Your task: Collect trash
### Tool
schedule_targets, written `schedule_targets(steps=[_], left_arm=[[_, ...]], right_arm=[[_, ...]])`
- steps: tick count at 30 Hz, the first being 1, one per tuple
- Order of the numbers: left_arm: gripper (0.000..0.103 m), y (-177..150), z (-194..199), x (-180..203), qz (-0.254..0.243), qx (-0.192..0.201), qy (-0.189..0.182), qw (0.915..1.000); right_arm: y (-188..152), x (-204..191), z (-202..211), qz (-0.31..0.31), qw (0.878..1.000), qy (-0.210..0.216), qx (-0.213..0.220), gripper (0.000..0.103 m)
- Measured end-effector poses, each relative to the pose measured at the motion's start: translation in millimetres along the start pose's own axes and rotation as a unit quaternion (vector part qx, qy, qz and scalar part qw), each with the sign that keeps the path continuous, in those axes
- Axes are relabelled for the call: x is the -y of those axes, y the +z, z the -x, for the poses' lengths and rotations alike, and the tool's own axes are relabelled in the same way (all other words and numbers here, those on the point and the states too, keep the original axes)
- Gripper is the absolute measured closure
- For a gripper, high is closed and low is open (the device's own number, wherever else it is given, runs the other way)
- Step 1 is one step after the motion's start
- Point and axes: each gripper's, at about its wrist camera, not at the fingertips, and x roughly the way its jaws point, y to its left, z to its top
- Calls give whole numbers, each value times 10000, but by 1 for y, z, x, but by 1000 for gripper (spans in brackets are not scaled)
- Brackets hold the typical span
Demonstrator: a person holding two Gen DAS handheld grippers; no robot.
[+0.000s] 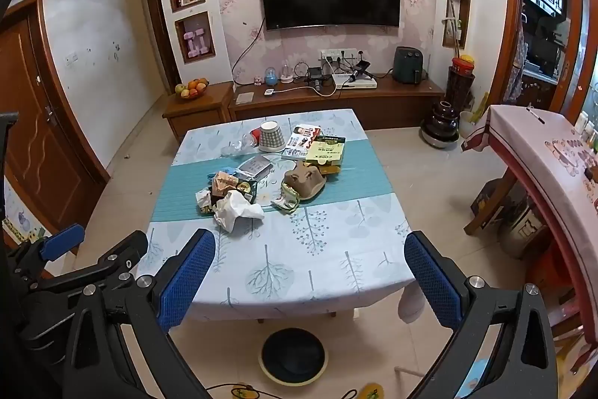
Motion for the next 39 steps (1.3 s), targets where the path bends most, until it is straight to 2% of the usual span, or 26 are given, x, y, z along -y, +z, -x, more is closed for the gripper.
schedule_targets(steps=[2,12,22,39], left_arm=[[21,-1,2,1,-62,101,72,9999],[21,-1,-6,0,13,-152,61,9999],[21,0,-3,3,-69,-75,150,9998],[21,-3,-8,2,-36,-198,203,9996]], right_arm=[[0,0,-1,-7,10000,-2,-1,0],[-3,-1,-5,21,10000,-46,-48,0],[-5,-1,-5,44,10000,-41,-46,0],[-19,-5,-16,54,9999,-10,-125,0]])
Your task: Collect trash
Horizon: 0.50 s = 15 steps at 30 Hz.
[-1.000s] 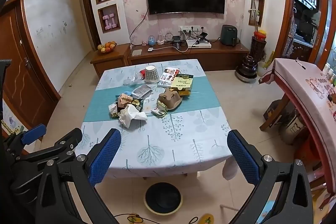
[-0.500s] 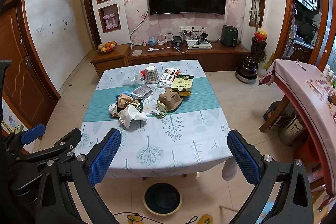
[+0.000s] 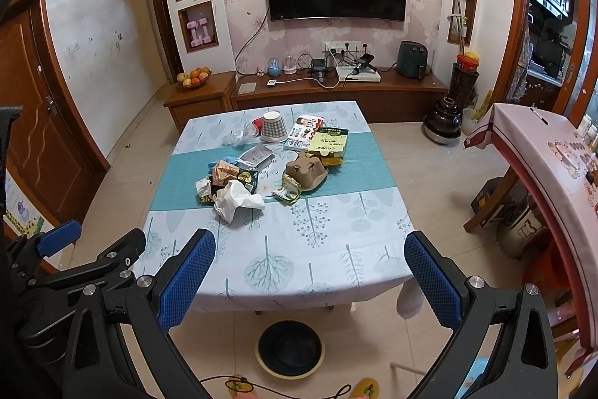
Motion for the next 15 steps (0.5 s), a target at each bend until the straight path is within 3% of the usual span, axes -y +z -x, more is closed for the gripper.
schedule_targets(steps=[15], left_arm=[[21,-8,-3,-2,31,-148,59,9999]], right_arm=[[-14,2,-8,33,9999,48,-122,1]])
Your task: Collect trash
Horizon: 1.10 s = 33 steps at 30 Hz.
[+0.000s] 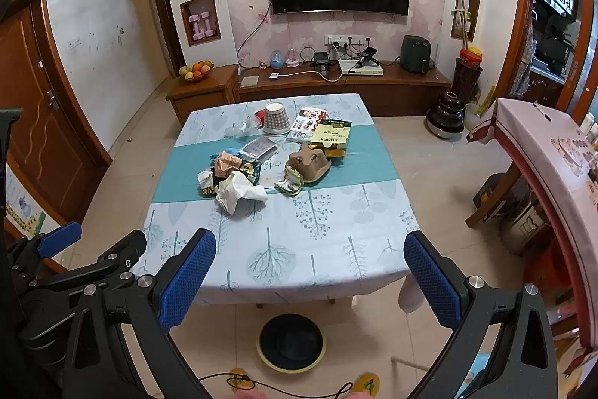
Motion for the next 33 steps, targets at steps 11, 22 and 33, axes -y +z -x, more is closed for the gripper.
schedule_targets(steps=[11,22,33], left_arm=[[21,1,-8,-1,64,-131,-8,9999],[22,-1,-12,-3,107,-179,11,9998],[22,0,-23,-5,162,-242,91,9995]], right_arm=[[0,0,-5,86,9997,88,-195,2],[8,-2,-14,143,9991,185,-341,3],[14,-2,-27,247,9982,362,-401,9]])
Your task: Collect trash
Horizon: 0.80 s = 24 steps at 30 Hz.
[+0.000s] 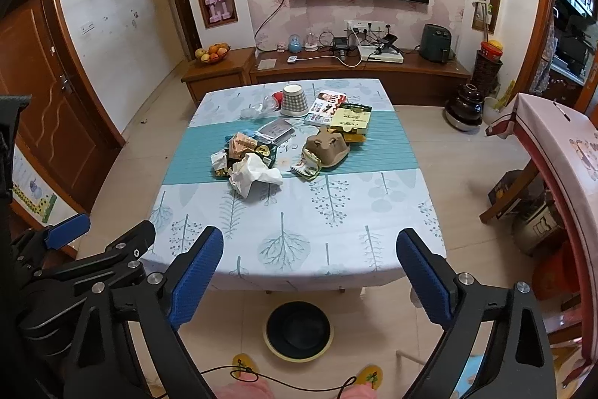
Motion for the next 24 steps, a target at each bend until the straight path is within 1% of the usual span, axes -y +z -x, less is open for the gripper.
schedule_targets(steps=[11,18,22,24], left_arm=[[22,2,-6,7,104,-53,56,9999],[22,1,-9,20,133,-106,225,9996],[22,5,-12,15,136,-90,260,9995],[22,10,-14,4,169,-36,312,9994]], right_arm=[[8,11,-10,203,9997,111,-69,10],[9,18,-10,399,9987,307,-46,10],[13,18,-13,401,9985,376,-20,10],[18,16,-17,411,9984,376,-33,10]])
